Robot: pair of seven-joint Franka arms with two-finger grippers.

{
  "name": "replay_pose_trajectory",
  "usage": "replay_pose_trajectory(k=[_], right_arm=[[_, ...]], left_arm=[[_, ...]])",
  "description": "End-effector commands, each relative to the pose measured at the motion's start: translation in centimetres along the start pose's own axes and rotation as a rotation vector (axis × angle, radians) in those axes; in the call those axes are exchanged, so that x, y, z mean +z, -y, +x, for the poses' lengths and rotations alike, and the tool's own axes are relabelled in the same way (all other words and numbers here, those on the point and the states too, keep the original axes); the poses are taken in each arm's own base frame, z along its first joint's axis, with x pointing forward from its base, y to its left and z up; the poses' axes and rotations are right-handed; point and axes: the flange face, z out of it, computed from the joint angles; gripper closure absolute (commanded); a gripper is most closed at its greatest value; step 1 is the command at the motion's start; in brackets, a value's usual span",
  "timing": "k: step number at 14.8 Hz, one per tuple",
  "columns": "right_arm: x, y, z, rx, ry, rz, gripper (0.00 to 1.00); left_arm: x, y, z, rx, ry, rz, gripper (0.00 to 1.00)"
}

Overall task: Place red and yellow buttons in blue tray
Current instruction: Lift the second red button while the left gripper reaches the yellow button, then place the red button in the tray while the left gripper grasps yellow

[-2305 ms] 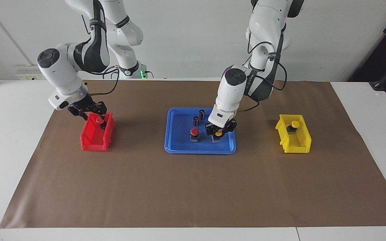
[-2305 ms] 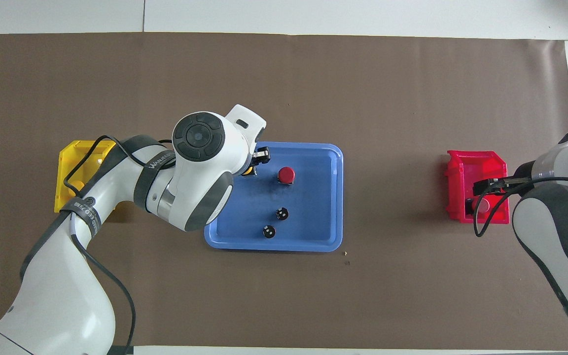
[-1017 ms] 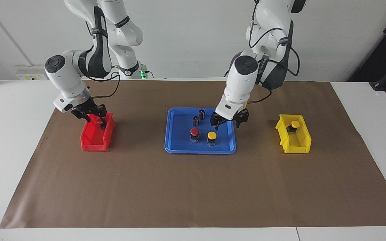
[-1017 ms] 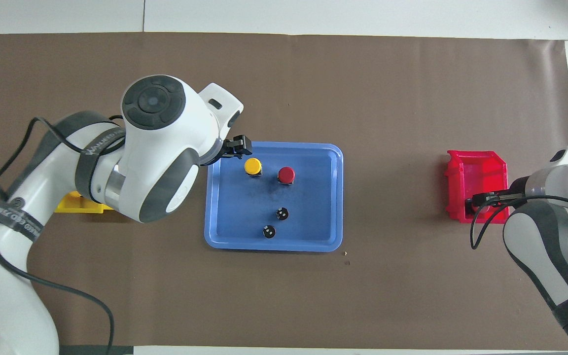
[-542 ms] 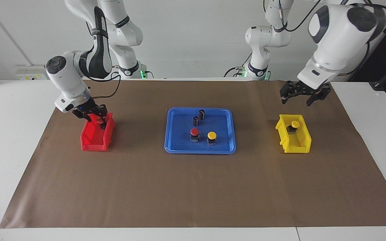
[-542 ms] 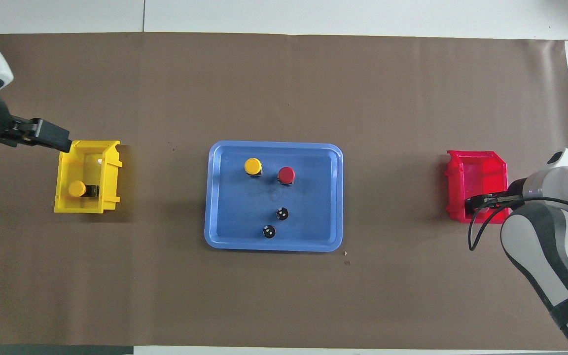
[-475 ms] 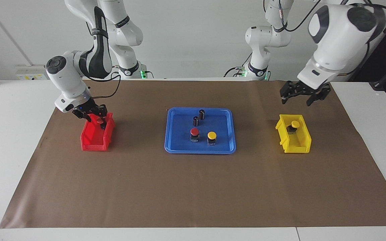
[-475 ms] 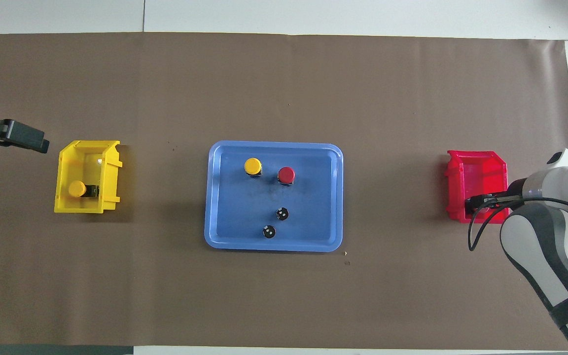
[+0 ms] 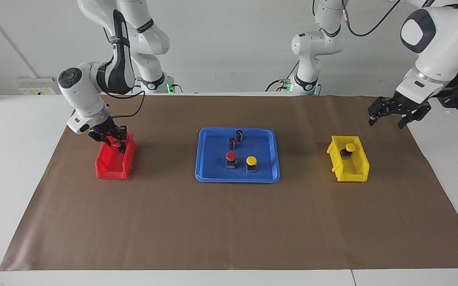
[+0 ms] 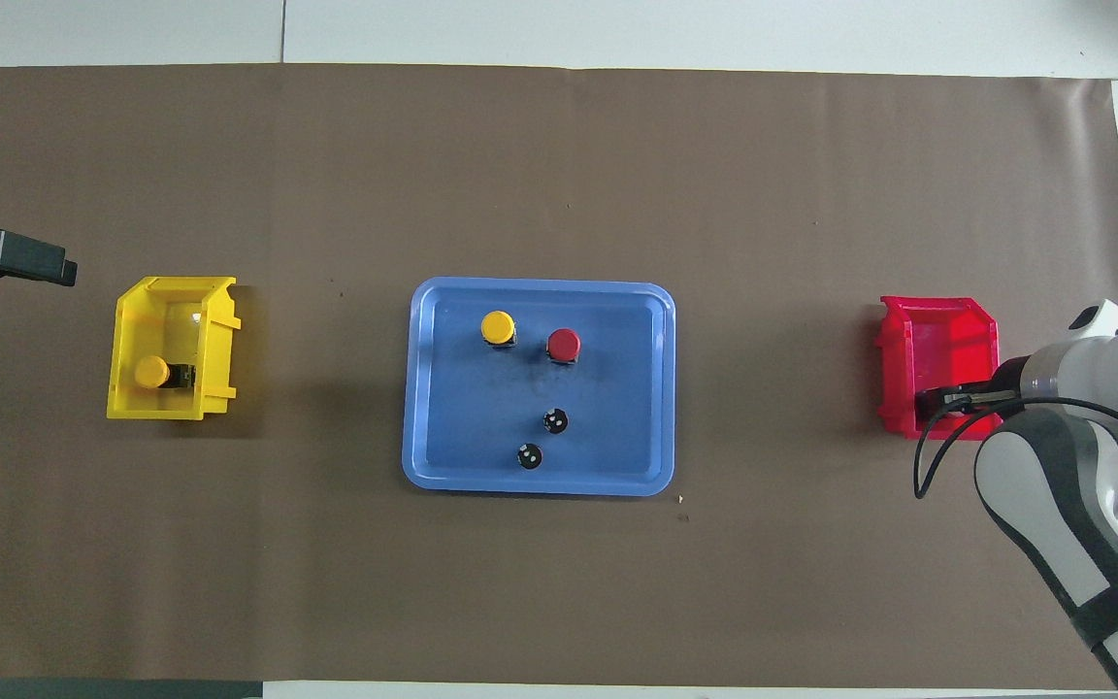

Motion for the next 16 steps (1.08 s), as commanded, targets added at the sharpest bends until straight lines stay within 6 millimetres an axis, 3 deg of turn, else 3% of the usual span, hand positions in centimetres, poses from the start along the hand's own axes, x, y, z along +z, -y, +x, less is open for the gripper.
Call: replay_pose_trajectory(k=[1,2,4,7,9,10,11,13,14,15,16], right_arm=[[0.0,0.1,-0.2,-0.009,-0.022,0.007,0.77],[-0.2,0.1,0.1,-0.012,-0.017,0.007,0.85],[-2.9,-0.3,2.2,-0.017,0.025,0.02,0.86],[-9.8,0.6,6.4,-0.053,0.074,-0.004,0.85],[-12.4,5.1,9.3,-0.049,0.088,-0.018,0.85],[-13.6,8.3,10.5,-0.023,0.067,-0.035,0.85],[-13.7,12.7,11.3,-0.001,0.045,-0.039,0.85],[-13.0,20.2,12.1,0.101,-0.037,-0.025,0.87],[-11.7,24.7,12.1,0.124,-0.055,-0.016,0.88],[-10.4,27.5,12.3,0.161,-0.079,0.002,0.88],[-9.6,28.8,12.2,0.2,-0.093,0.011,0.88]], left_arm=[[5.3,-1.4,-3.2,-0.064,-0.033,-0.006,0.0],[7.0,-1.1,-3.8,-0.067,-0.02,-0.005,0.02],[9.7,-0.7,-4.4,-0.056,0.0,-0.004,0.1],[12.7,0.4,-5.1,-0.054,-0.03,0.003,0.19],[13.9,0.6,-5.1,-0.06,-0.015,0.001,0.23],[14.3,0.6,-5.2,-0.057,-0.009,0.001,0.25],[14.7,0.7,-5.4,-0.059,-0.003,0.0,0.25],[16.2,0.8,-5.9,-0.063,-0.002,0.001,0.25],[16.9,0.8,-6.2,-0.062,0.0,0.001,0.25],[17.4,0.9,-6.5,-0.063,0.003,0.001,0.25],[17.6,0.9,-6.7,-0.064,0.006,0.001,0.25]])
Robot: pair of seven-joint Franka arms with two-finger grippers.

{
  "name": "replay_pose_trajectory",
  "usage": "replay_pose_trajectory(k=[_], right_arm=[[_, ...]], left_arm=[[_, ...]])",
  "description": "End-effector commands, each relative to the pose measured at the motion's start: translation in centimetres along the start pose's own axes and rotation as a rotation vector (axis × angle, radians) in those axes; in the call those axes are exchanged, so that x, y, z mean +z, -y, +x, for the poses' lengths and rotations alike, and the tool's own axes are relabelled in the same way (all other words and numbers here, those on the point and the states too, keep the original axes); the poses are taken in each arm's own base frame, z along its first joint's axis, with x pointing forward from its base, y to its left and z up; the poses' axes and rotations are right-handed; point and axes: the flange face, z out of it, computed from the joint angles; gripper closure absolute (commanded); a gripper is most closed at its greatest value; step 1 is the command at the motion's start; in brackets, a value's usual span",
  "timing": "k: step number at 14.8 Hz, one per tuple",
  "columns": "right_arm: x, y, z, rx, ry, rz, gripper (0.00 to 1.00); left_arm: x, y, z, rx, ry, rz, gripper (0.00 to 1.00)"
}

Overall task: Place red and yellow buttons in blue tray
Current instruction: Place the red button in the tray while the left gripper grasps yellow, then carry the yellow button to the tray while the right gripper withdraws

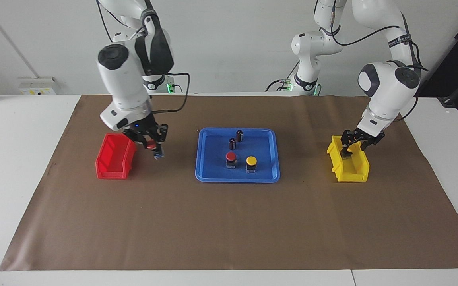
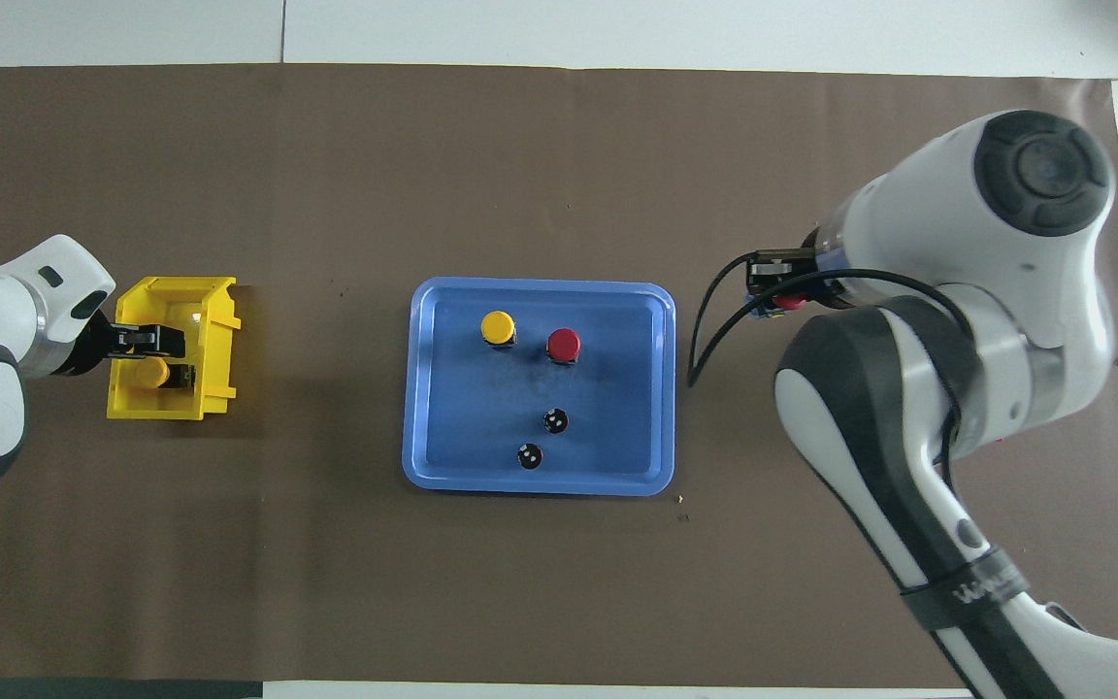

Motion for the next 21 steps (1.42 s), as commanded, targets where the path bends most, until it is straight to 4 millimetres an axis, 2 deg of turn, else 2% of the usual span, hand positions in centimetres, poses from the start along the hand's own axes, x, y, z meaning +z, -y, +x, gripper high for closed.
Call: replay_pose_trajectory(k=[1,2,4,6,8,10,11,12,13,14,15,16,17,19,20,21], right_arm=[[3.2,4.3,-0.2,0.067,-0.014,0.004,0.87],[5.0,5.9,-1.0,0.052,0.006,-0.005,0.87],[7.9,5.6,-2.2,0.078,0.004,-0.003,0.86],[9.8,6.3,-3.8,0.061,0.01,-0.005,0.85],[10.6,7.0,-4.5,0.085,0.012,-0.005,0.85],[11.4,8.6,-5.6,0.072,0.022,-0.009,0.83],[11.9,8.6,-5.7,0.072,0.027,-0.012,0.81],[12.0,8.3,-5.5,0.076,0.026,-0.012,0.69],[12.1,8.0,-5.3,0.073,0.028,-0.014,0.49],[12.0,7.8,-5.2,0.076,0.027,-0.013,0.26],[11.9,7.7,-5.0,0.076,0.025,-0.017,0.0],[11.2,7.4,-4.3,0.08,0.015,-0.019,0.0],[9.7,6.8,-3.2,0.085,-0.005,-0.023,0.0],[4.6,3.1,0.9,0.127,-0.023,-0.079,0.0],[1.6,0.8,2.5,0.16,-0.018,-0.092,0.0],[-0.9,-1.7,3.6,0.179,-0.003,-0.103,0.0]], left_arm=[[0.8,0.5,-0.8,0.005,-0.013,-0.005,0.25],[0.9,0.5,-0.9,0.004,-0.011,-0.005,0.25],[1.5,1.1,-1.4,-0.008,0.002,-0.005,0.25],[1.8,1.3,-1.6,0.008,0.007,-0.005,0.25],[1.9,1.3,-1.7,0.008,0.01,-0.006,0.25],[2.0,1.2,-1.7,0.007,0.009,-0.005,0.39],[1.9,1.2,-1.7,0.004,0.006,-0.005,0.47],[2.1,1.2,-1.7,0.004,0.009,-0.005,0.58],[2.1,1.3,-1.8,0.005,0.009,-0.005,0.71],[2.1,1.3,-1.7,0.007,0.008,-0.005,0.83],[2.1,1.3,-1.7,0.005,0.008,-0.005,0.9],[2.0,1.4,-1.6,0.002,0.005,-0.005,0.93],[2.0,1.4,-1.5,0.001,0.004,-0.005,0.96],[0.5,1.3,-0.5,-0.006,-0.011,-0.005,0.96],[-0.9,1.1,0.2,-0.003,0.007,-0.008,0.96],[-3.5,1.0,1.2,0.0,0.02,-0.012,0.96]])
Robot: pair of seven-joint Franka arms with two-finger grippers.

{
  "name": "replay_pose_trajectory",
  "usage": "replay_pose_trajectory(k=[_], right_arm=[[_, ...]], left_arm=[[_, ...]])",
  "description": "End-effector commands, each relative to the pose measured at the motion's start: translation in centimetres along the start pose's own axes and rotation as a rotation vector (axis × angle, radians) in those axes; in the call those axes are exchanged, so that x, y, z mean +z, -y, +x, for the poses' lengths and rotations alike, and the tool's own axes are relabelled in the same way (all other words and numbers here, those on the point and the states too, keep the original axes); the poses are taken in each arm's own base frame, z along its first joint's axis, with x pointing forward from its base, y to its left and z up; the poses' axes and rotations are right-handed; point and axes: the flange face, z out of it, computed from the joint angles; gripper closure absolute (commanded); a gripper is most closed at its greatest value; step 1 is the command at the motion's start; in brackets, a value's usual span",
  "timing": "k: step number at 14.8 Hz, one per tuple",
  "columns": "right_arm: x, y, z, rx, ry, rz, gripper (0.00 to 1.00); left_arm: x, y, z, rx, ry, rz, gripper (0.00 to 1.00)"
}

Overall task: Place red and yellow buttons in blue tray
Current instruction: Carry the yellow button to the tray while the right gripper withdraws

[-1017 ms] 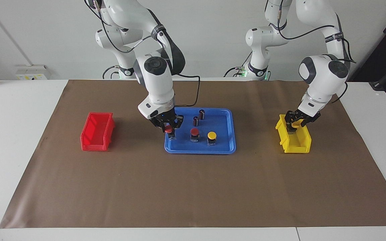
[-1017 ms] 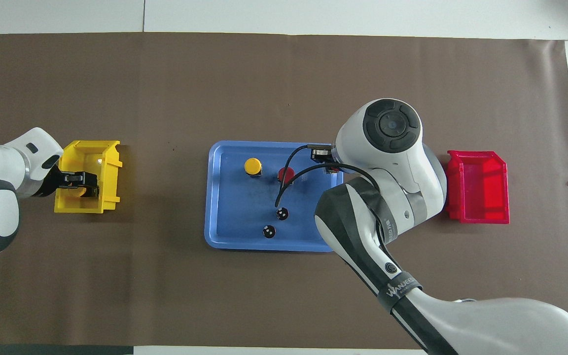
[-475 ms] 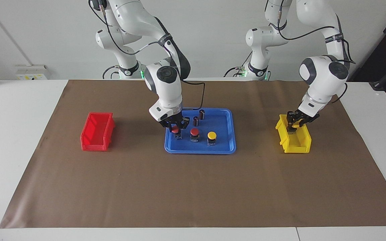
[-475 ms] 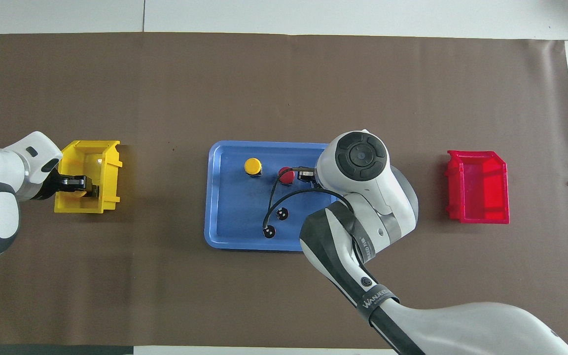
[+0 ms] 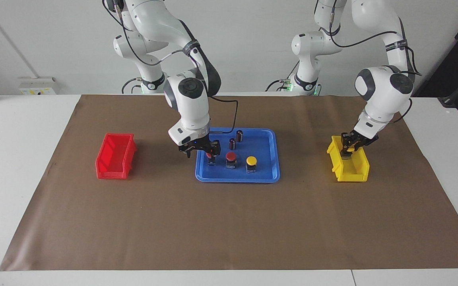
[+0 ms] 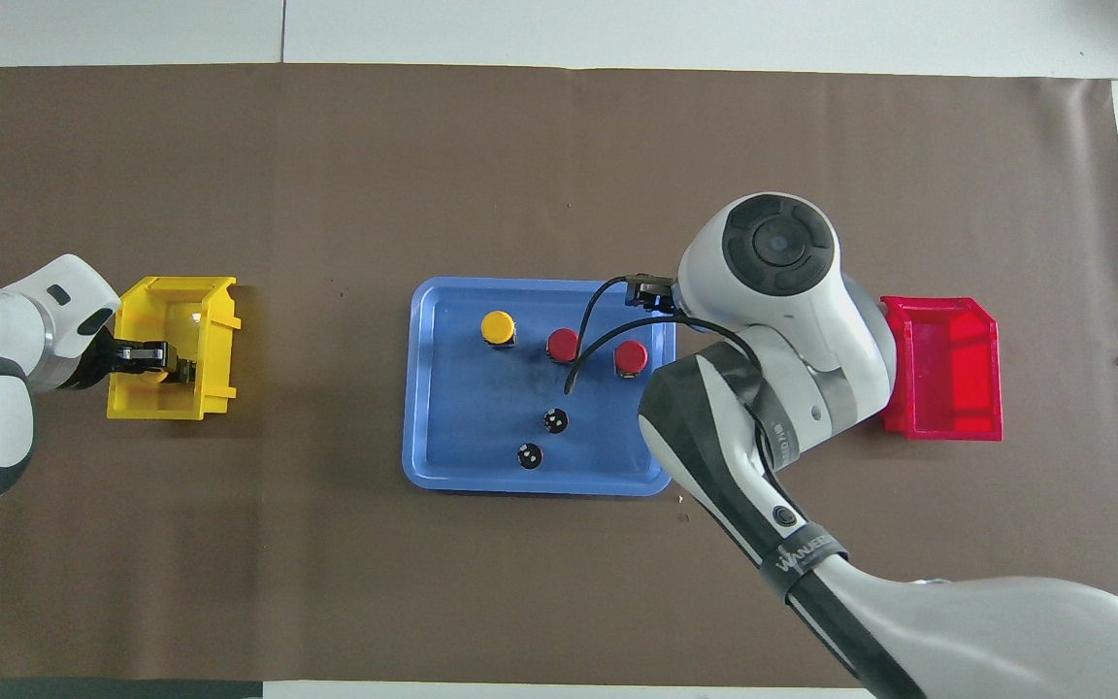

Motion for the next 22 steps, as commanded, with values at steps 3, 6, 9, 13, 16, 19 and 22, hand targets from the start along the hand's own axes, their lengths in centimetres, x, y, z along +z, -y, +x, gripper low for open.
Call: replay_pose_trajectory(k=[3,6,9,13,16,19,22], right_arm=[[-11.7,-13.5,4.6,0.012,0.078,-0.042,0.0],[-16.9,-23.1,3.0,-0.028,0.144,-0.004,0.0],[-18.9,-32.2,1.8,-0.057,0.197,0.012,0.0],[-17.8,-35.2,1.6,-0.071,0.216,0.021,0.0],[-18.3,-34.8,1.2,-0.074,0.21,0.023,0.0],[-18.3,-34.0,1.1,-0.093,0.216,0.023,0.0],[-18.3,-33.5,1.1,-0.1,0.216,0.022,0.0]], left_arm=[[-13.5,-0.9,4.1,0.016,0.027,-0.024,0.99],[-12.0,-10.3,5.6,-0.101,-0.007,-0.047,0.99],[-5.5,-23.3,4.6,-0.158,-0.062,-0.078,0.99],[-2.3,-30.8,3.0,-0.139,-0.063,-0.098,0.99],[0.8,-31.7,2.4,-0.122,-0.056,-0.094,0.99],[2.7,-31.8,2.5,-0.122,-0.053,-0.09,0.98],[3.2,-31.5,2.8,-0.126,-0.056,-0.091,0.42]])
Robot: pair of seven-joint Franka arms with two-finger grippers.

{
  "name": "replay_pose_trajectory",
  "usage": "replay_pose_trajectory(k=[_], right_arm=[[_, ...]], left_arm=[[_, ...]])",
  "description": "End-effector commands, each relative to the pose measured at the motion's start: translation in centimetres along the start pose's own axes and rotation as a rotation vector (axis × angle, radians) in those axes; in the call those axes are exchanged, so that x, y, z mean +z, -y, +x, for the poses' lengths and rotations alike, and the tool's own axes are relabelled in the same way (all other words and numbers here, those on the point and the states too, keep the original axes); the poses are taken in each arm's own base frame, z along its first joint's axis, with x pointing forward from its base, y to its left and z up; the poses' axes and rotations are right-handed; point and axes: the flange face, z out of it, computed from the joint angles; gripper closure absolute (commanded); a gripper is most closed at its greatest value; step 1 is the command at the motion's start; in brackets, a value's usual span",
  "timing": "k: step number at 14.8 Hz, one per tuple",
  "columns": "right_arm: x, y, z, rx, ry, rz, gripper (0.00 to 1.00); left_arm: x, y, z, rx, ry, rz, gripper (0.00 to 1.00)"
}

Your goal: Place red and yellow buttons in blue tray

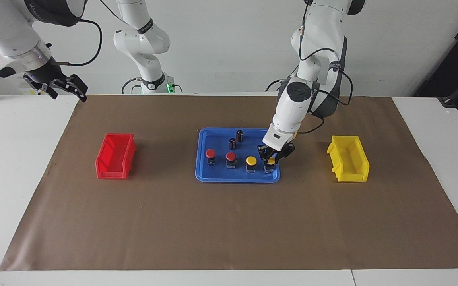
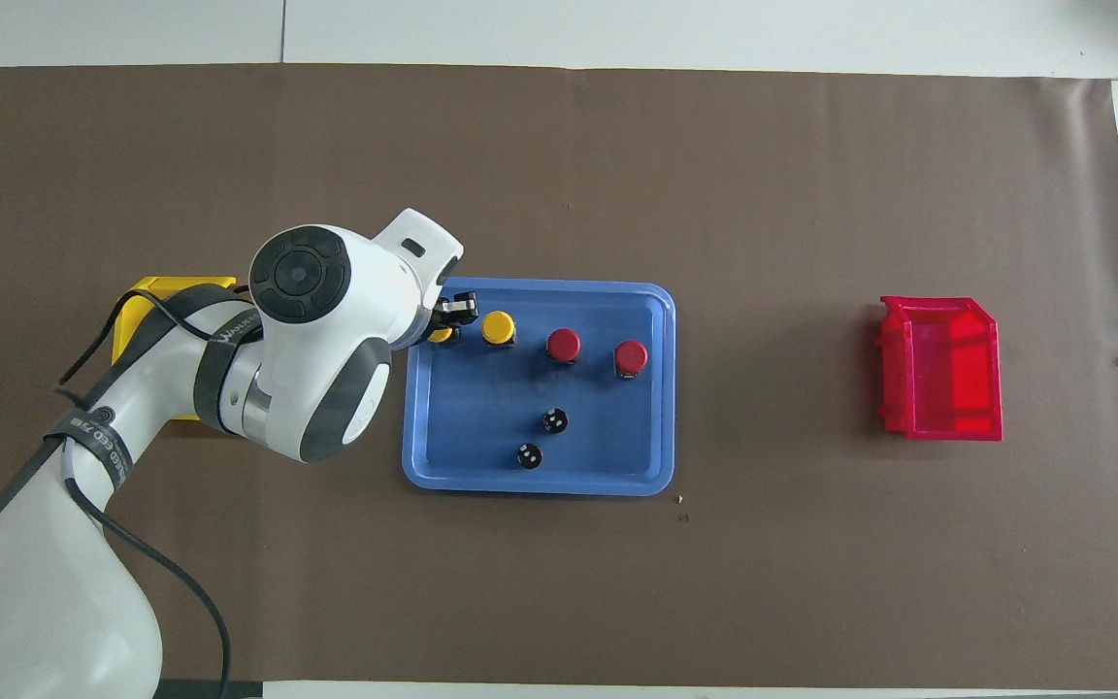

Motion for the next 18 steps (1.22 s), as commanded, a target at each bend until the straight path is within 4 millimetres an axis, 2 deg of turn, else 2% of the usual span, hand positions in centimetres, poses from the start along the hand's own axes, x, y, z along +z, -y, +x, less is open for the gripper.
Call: replay_pose_trajectory(k=[1,2,4,6,7,9,10,12,13,15,17,18], right_arm=[[0.0,0.2,-0.6,-0.006,-0.002,0.018,0.0],[0.0,0.2,-0.6,-0.006,-0.002,0.018,0.0],[0.0,0.1,-0.7,-0.005,0.0,0.019,0.0],[0.0,0.2,-0.6,-0.006,-0.002,0.018,0.0],[0.0,0.2,-0.6,-0.006,-0.002,0.018,0.0],[0.0,0.2,-0.6,-0.006,-0.001,0.018,0.0],[-0.1,0.2,-0.7,-0.006,-0.004,0.019,0.0],[0.0,0.2,-0.6,-0.006,-0.002,0.018,0.0],[0.0,0.2,-0.6,-0.006,-0.002,0.018,0.0],[0.0,0.2,-0.6,-0.006,-0.001,0.018,0.0],[0.0,0.2,-0.6,-0.006,-0.002,0.018,0.0],[0.0,0.2,-0.6,-0.006,-0.001,0.018,0.0]], left_arm=[[0.1,0.2,0.0,-0.003,-0.003,-0.011,0.14],[-0.2,0.0,0.1,-0.001,-0.006,-0.013,0.01],[-1.6,0.3,0.3,-0.002,0.008,-0.002,0.0],[-5.6,0.7,1.1,-0.011,0.042,0.018,0.0],[-8.2,1.1,1.3,-0.003,0.06,0.035,0.0],[-12.8,2.6,1.9,0.032,0.109,0.089,0.0],[-15.3,4.0,2.6,0.06,0.112,0.123,0.0],[-20.3,8.6,3.3,0.121,0.104,0.115,0.0],[-22.0,10.5,3.6,0.127,0.09,0.114,0.0],[-24.5,14.6,4.2,0.125,0.087,0.113,0.0],[-27.4,20.2,4.3,0.2,0.102,0.106,0.0],[-27.9,22.1,4.4,0.209,0.11,0.099,0.0]])
